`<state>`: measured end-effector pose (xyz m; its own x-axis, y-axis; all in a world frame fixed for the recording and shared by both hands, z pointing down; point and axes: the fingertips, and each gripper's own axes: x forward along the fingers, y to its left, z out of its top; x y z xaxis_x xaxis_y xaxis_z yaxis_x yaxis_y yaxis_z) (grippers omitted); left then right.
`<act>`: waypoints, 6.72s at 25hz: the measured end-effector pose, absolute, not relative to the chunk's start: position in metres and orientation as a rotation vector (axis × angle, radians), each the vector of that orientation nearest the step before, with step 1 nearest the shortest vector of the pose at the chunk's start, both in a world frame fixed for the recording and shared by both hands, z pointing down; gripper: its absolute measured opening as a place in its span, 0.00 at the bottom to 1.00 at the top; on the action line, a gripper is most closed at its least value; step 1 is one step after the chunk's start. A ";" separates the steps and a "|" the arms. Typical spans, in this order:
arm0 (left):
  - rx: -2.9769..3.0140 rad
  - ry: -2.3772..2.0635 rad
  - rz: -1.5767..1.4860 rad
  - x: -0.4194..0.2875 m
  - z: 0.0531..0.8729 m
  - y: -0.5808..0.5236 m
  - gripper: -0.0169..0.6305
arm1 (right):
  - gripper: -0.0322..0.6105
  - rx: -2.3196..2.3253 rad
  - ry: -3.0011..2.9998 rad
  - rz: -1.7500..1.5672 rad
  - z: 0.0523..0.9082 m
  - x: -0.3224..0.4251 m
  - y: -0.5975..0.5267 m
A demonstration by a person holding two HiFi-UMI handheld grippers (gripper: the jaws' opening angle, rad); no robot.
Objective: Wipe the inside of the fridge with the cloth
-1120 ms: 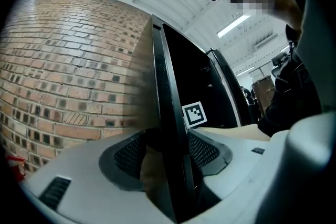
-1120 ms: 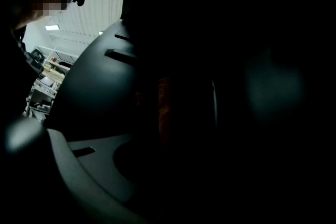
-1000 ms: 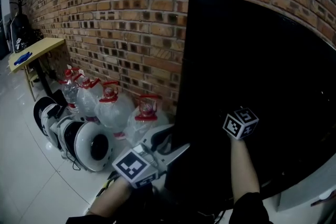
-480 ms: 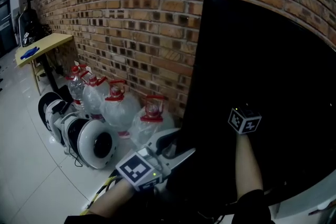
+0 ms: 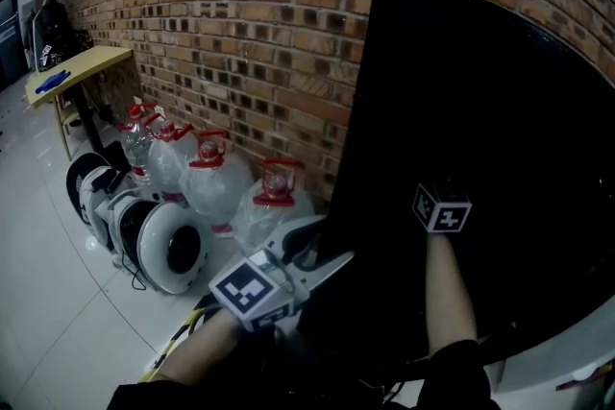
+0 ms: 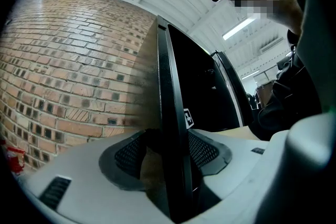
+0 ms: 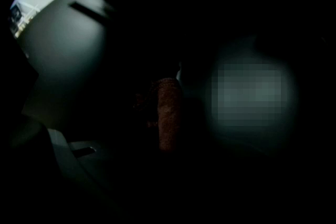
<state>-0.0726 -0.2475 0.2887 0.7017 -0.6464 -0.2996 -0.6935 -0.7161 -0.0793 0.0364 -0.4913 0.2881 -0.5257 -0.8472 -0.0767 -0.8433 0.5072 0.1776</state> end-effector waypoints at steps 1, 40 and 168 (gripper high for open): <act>-2.723 1.079 0.377 -0.073 0.288 -0.247 0.41 | 0.17 1.522 -2.734 -0.292 0.286 0.040 -0.482; -2.752 0.744 0.185 -0.064 0.305 -0.228 0.62 | 0.17 0.880 -3.167 0.024 0.340 -0.011 -0.360; -2.968 0.934 0.455 -0.085 0.309 -0.237 0.41 | 0.17 0.241 -2.241 -0.520 0.458 -0.021 -0.286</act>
